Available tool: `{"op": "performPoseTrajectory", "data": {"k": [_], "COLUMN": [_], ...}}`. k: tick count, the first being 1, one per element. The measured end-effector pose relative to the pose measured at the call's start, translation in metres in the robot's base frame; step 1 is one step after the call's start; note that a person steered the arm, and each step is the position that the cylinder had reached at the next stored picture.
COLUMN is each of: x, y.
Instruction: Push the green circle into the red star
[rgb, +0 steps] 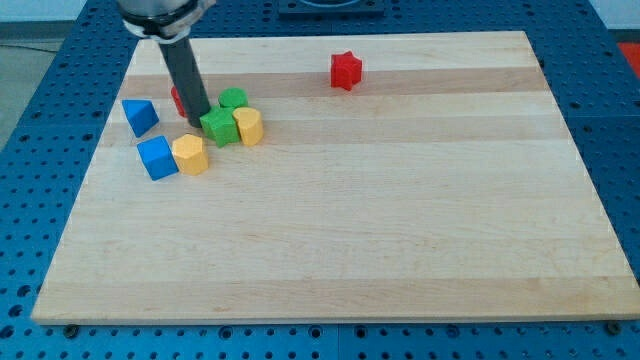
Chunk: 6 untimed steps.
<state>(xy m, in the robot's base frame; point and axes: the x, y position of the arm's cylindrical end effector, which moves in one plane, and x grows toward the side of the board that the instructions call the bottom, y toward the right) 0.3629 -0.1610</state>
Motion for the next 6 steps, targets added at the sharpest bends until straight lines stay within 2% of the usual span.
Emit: {"op": "performPoseTrajectory", "data": {"k": [1, 2, 3, 4, 5, 6], "x": [-0.017, -0.035, -0.036, -0.04, -0.057, -0.07], "y": [0.049, 0.068, 0.058, 0.016, 0.024, 0.068]}}
